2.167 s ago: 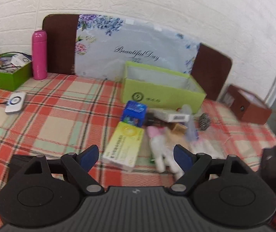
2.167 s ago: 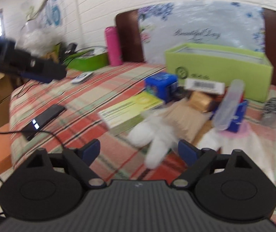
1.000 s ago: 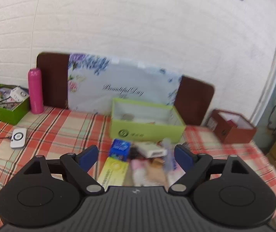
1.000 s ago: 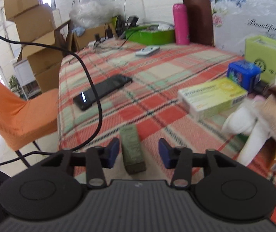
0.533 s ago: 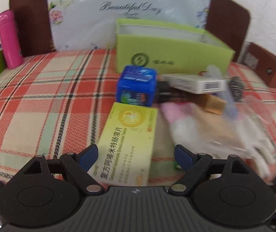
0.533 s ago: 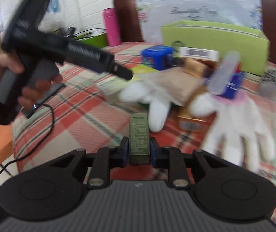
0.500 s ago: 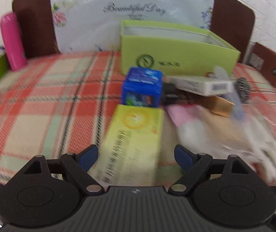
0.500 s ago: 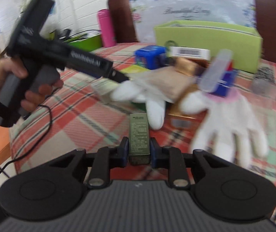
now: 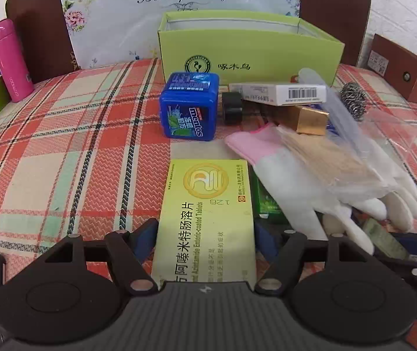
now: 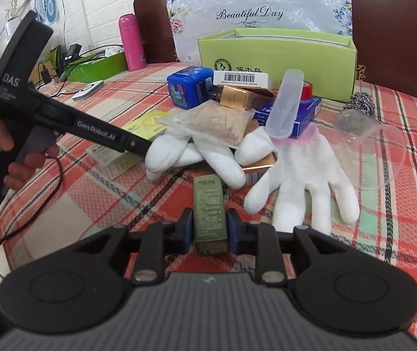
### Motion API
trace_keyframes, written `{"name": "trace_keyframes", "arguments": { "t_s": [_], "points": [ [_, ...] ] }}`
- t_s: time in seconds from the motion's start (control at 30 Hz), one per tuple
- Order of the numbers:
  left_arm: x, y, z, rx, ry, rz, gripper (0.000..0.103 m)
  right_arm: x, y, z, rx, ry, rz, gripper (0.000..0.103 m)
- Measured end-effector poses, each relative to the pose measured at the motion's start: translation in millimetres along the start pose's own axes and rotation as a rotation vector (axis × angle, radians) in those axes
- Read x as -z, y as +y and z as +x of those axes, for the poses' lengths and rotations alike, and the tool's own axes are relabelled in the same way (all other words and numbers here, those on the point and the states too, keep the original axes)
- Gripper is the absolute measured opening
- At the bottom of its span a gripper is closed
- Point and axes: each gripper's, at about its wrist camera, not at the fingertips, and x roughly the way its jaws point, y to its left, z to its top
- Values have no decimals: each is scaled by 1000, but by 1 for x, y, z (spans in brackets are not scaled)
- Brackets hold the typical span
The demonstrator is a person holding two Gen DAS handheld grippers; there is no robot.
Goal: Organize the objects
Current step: 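Grasp the dark green bar with the right tool while the left tool grasps the yellow medicine box, then lower both held items into the lime-green box and open both tools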
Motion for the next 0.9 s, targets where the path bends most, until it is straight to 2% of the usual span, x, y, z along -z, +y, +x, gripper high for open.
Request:
{"name": "trace_keyframes", "arguments": {
  "t_s": [0.07, 0.13, 0.23, 0.33, 0.43, 0.57, 0.67, 0.83, 0.9],
  "points": [
    [-1, 4, 0, 16, -15, -27, 69, 0, 1, 0, 1, 4, -11, 23],
    [-2, 7, -4, 31, -8, -37, 69, 0, 1, -3, -5, 7, -14, 22],
    [-6, 11, -25, 48, -43, -26, 69, -1, -3, -12, -41, 7, 13, 22],
    [-17, 15, -54, 82, -111, -26, 69, -10, -7, -28, -97, -20, 12, 22],
    [-40, 16, -80, 104, -214, -28, 69, -29, -12, -45, -118, -84, 4, 22],
    [-80, 9, -97, 168, -322, -37, 69, -65, -22, -57, -70, -196, -13, 22],
    [-110, 1, -94, 191, -376, -26, 69, -97, -34, -56, -12, -275, -33, 22],
    [-161, -3, -63, 252, -378, -77, 69, -147, -64, -30, 86, -315, -30, 22],
    [-178, -5, -46, 247, -373, -87, 69, -166, -78, -14, 121, -306, -18, 22]
  ]
}}
